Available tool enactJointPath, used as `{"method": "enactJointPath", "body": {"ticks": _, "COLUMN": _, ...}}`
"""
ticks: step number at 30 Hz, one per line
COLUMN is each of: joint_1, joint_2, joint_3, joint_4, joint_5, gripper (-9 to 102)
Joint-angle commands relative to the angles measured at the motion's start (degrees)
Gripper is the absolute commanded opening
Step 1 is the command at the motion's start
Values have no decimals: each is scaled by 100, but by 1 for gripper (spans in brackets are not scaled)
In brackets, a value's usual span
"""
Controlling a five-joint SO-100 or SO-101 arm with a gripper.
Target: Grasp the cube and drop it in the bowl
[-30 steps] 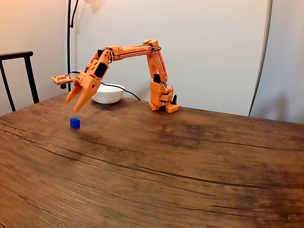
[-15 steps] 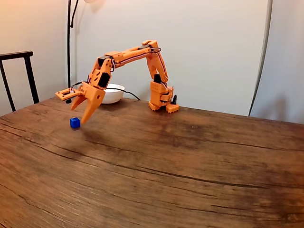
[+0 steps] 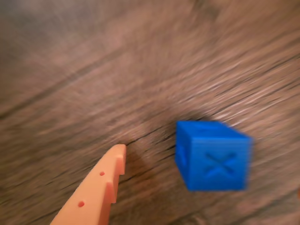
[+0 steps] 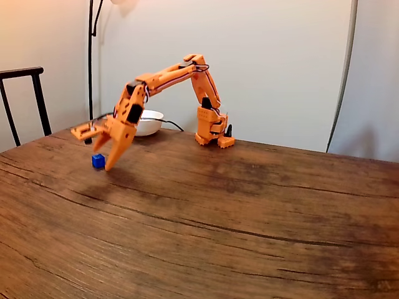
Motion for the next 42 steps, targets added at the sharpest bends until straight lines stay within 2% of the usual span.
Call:
{"method": "enactJointPath", "body": {"ticks": 1, "joint_1": -53, "joint_2": -53, "joint_3": -141, "joint_4": -70, "joint_5": -9, "gripper": 49}}
{"method": "enactJointPath", "body": {"ticks": 10, "joint_1": -53, "joint_2": -114, "joint_3": -141, "joint_4": -79, "joint_5": -9, "gripper": 49}}
{"method": "enactJointPath", "body": {"ticks": 17, "joint_1": -26, "joint_2": -123, "joint_3": -141, "joint_4": -79, "joint_5": 9, "gripper": 31}}
{"method": "enactJointPath", "body": {"ticks": 22, "joint_1": 9, "joint_2": -123, "joint_3": -141, "joint_4": -79, "joint_5": 44, "gripper": 24}}
{"method": "enactJointPath", "body": {"ticks": 31, "joint_1": 26, "joint_2": -132, "joint_3": -88, "joint_4": -114, "joint_5": 0, "gripper": 20}}
{"method": "enactJointPath", "body": {"ticks": 36, "joint_1": 79, "joint_2": -141, "joint_3": -44, "joint_4": -580, "joint_5": -26, "gripper": 21}}
{"method": "enactJointPath", "body": {"ticks": 42, "joint_1": 132, "joint_2": -141, "joint_3": -35, "joint_4": -501, "joint_5": 26, "gripper": 20}}
